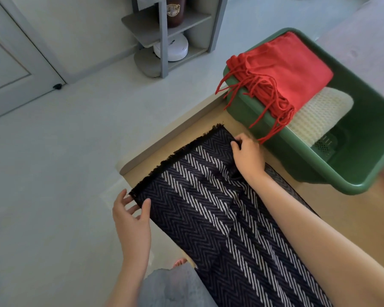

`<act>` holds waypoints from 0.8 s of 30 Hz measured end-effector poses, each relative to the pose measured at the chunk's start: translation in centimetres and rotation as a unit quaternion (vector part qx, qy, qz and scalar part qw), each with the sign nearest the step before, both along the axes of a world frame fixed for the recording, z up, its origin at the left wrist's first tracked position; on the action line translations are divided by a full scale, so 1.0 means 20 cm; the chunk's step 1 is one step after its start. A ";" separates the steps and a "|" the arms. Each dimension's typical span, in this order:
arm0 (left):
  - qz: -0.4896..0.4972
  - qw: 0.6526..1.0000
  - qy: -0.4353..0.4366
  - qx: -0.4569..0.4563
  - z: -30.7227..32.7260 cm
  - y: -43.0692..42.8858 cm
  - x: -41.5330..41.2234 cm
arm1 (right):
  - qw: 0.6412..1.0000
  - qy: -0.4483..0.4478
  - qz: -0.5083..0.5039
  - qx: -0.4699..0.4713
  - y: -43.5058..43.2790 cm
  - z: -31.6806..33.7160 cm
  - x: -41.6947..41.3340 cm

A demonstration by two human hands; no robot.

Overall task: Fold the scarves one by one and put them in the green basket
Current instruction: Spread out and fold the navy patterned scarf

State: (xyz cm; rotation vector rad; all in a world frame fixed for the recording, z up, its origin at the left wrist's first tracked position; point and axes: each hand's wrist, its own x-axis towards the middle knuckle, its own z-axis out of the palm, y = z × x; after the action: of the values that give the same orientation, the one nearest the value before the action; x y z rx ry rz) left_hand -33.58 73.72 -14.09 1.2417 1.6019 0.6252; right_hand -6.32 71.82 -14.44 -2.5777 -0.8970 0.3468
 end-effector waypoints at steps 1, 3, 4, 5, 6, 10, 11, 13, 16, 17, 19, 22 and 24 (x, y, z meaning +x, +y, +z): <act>0.029 0.999 -0.021 -0.037 -0.01 0.02 0.00 | 1.000 0.004 -0.007 -0.011 0.01 0.00 0.00; 0.083 0.987 -0.075 -0.112 -0.04 0.05 0.00 | 0.999 0.004 -0.018 -0.036 0.04 -0.01 0.00; 0.097 0.981 -0.091 -0.138 -0.05 0.06 -0.01 | 0.999 0.007 -0.020 -0.049 0.05 -0.01 0.00; 0.101 0.978 -0.096 -0.154 -0.05 0.07 -0.02 | 0.998 0.006 -0.016 -0.058 0.06 -0.02 -0.01; 0.098 0.977 -0.098 -0.163 -0.05 0.07 -0.03 | 0.998 0.006 -0.011 -0.064 0.08 -0.02 0.00; 0.078 0.973 -0.122 -0.178 -0.04 0.08 -0.08 | 0.995 0.064 -0.025 -0.077 0.14 -0.02 0.02; 0.069 0.974 -0.123 -0.180 -0.04 0.09 -0.09 | 0.993 0.082 -0.026 -0.078 0.15 -0.01 0.03; 0.054 0.974 -0.129 -0.177 -0.02 0.09 -0.11 | 0.988 0.141 -0.032 -0.047 0.18 0.01 0.04; 0.050 0.976 -0.148 -0.151 0.00 0.08 -0.12 | 0.966 0.253 -0.049 0.012 0.20 0.05 0.05; 0.050 0.978 -0.149 -0.138 0.01 0.07 -0.13 | 0.964 0.262 -0.044 0.011 0.21 0.07 0.04; 0.056 0.979 -0.154 -0.123 0.02 0.06 -0.12 | 0.964 0.265 -0.035 -0.006 0.22 0.10 0.03; 0.067 0.975 -0.165 -0.133 0.02 0.07 -0.11 | 0.965 0.258 -0.057 -0.006 0.25 0.12 0.03; 0.086 0.971 -0.169 -0.143 0.01 0.08 -0.11 | 0.959 0.272 -0.070 0.041 0.27 0.11 0.03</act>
State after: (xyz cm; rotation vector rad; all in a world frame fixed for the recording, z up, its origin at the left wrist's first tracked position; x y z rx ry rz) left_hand -35.79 75.33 -13.94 0.7452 1.4578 0.6475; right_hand -5.68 77.29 -12.25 -2.2677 -0.5129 0.8983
